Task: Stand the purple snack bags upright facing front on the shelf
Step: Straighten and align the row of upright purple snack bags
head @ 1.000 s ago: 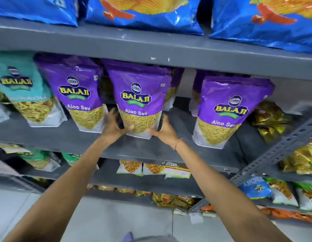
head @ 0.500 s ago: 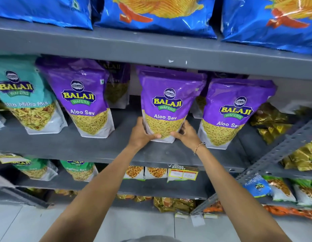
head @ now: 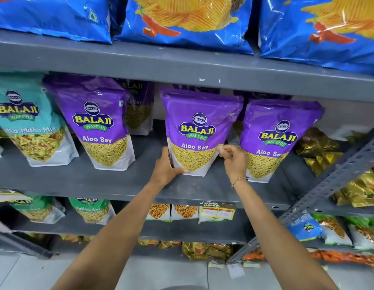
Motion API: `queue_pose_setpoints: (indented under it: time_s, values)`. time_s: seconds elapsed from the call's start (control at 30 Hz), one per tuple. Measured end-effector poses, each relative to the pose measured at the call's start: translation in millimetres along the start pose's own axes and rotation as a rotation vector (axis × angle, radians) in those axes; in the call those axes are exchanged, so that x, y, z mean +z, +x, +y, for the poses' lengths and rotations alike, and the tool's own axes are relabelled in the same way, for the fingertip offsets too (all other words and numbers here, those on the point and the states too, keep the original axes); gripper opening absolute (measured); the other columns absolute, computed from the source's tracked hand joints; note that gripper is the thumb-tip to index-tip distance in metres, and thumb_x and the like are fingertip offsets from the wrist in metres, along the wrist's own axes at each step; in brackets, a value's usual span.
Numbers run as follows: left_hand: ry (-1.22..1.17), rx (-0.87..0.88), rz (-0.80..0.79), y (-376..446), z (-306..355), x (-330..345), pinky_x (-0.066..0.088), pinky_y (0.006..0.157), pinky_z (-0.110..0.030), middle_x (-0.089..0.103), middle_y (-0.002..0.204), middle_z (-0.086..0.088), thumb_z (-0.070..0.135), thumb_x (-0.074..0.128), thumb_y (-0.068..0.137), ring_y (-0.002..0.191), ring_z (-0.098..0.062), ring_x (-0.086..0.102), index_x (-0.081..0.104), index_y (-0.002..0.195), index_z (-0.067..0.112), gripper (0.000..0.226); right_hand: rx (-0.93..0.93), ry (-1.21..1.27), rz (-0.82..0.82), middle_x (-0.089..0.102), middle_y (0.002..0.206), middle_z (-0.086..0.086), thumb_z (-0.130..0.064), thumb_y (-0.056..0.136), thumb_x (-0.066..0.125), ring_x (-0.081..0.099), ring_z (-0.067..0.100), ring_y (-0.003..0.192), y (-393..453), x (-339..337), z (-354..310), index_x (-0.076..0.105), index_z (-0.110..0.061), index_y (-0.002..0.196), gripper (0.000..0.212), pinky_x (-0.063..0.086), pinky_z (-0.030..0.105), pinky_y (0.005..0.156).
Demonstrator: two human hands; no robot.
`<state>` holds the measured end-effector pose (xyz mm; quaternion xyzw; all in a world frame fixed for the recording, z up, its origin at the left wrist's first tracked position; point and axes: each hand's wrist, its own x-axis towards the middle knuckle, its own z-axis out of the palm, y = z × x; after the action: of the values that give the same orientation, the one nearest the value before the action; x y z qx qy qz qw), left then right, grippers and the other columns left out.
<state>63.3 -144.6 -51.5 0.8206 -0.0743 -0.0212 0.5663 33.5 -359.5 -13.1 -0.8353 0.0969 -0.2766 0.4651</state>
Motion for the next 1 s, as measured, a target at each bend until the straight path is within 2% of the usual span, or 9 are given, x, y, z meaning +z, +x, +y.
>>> queue_pose_setpoints:
  time_s: [0.13, 0.27, 0.43, 0.5, 0.57, 0.63, 0.7, 0.87, 1.0]
  values:
    - [-0.014, -0.01, -0.009, 3, -2, 0, 0.053, 0.083, -0.029, 0.061, 0.125, -0.003, 0.03, 0.089, 0.056, 0.11, -0.021, 0.06, 0.037, 0.116, 0.024, 0.08, 0.111, 0.082, 0.075, 0.067, 0.071, 0.011, -0.014, 0.09, 0.057, 0.067, 0.032, 0.064, -15, 10, -1, 0.062, -0.01, 0.082, 0.011, 0.055, 0.046, 0.067]
    - [-0.02, -0.012, -0.022, 4, -1, 0, 0.049, 0.073, -0.018, 0.06, 0.124, -0.001, 0.032, 0.089, 0.056, 0.107, -0.016, 0.059, 0.036, 0.113, 0.029, 0.078, 0.105, 0.098, 0.069, 0.065, 0.066, 0.011, -0.032, 0.091, 0.055, 0.064, 0.028, 0.066, -40, 13, -12, 0.055, -0.024, 0.077, 0.016, 0.052, 0.046, 0.064]
    - [-0.037, 0.01, -0.025, 3, -2, -1, 0.051, 0.074, -0.02, 0.062, 0.119, 0.0, 0.03, 0.089, 0.056, 0.106, -0.019, 0.063, 0.038, 0.111, 0.027, 0.076, -0.412, 0.017, -0.097, 0.069, 0.068, 0.004, -0.028, 0.086, 0.064, 0.062, 0.013, 0.063, -51, 9, -70, 0.064, -0.016, 0.082, 0.013, 0.054, 0.038, 0.061]
    - [-0.035, 0.013, -0.027, 3, -1, -2, 0.051, 0.073, -0.019, 0.062, 0.118, 0.002, 0.03, 0.089, 0.056, 0.106, -0.017, 0.062, 0.037, 0.11, 0.028, 0.076, -0.665, -0.067, 0.0, 0.07, 0.089, 0.006, -0.022, 0.087, 0.063, 0.062, 0.016, 0.085, -35, 6, -99, 0.067, -0.012, 0.09, 0.012, 0.051, 0.035, 0.078]
    - [-0.023, 0.012, -0.034, 3, -1, -3, 0.05, 0.074, -0.02, 0.06, 0.118, 0.002, 0.032, 0.089, 0.056, 0.106, -0.017, 0.06, 0.036, 0.109, 0.029, 0.075, -0.753, -0.2, 0.165, 0.066, 0.108, 0.009, -0.023, 0.089, 0.058, 0.056, 0.023, 0.102, -13, -1, -126, 0.064, -0.015, 0.108, 0.021, 0.04, 0.036, 0.091]
    - [-0.008, 0.01, -0.034, 3, 0, -4, 0.05, 0.077, -0.024, 0.06, 0.12, 0.001, 0.031, 0.089, 0.056, 0.108, -0.019, 0.058, 0.035, 0.109, 0.029, 0.075, -0.666, -0.429, 0.261, 0.063, 0.117, 0.013, -0.031, 0.092, 0.051, 0.054, 0.032, 0.109, 11, -8, -145, 0.06, -0.017, 0.119, 0.031, 0.035, 0.042, 0.096]
    - [0.002, 0.011, -0.041, 4, 1, -4, 0.049, 0.079, -0.026, 0.059, 0.123, -0.002, 0.031, 0.089, 0.056, 0.11, -0.02, 0.057, 0.034, 0.109, 0.029, 0.076, -0.537, -0.615, 0.2, 0.063, 0.121, 0.014, -0.037, 0.094, 0.045, 0.054, 0.034, 0.113, 29, -14, -150, 0.059, -0.015, 0.119, 0.037, 0.03, 0.047, 0.1]
    - [0.006, 0.022, -0.038, 5, -1, -4, 0.048, 0.079, -0.026, 0.058, 0.124, -0.003, 0.032, 0.089, 0.055, 0.11, -0.02, 0.056, 0.034, 0.109, 0.028, 0.077, -0.457, -0.437, 0.276, 0.076, 0.094, 0.011, -0.022, 0.086, 0.056, 0.065, 0.035, 0.094, 38, -17, -158, 0.074, -0.017, 0.091, 0.019, 0.035, 0.045, 0.094]
    - [0.018, 0.012, -0.038, 5, -4, -4, 0.053, 0.084, -0.034, 0.059, 0.124, -0.004, 0.033, 0.089, 0.055, 0.109, -0.022, 0.058, 0.036, 0.112, 0.024, 0.078, -0.483, -0.417, 0.297, 0.075, 0.095, 0.01, -0.022, 0.084, 0.06, 0.064, 0.035, 0.099, 40, -19, -158, 0.074, -0.017, 0.09, 0.017, 0.036, 0.046, 0.095]
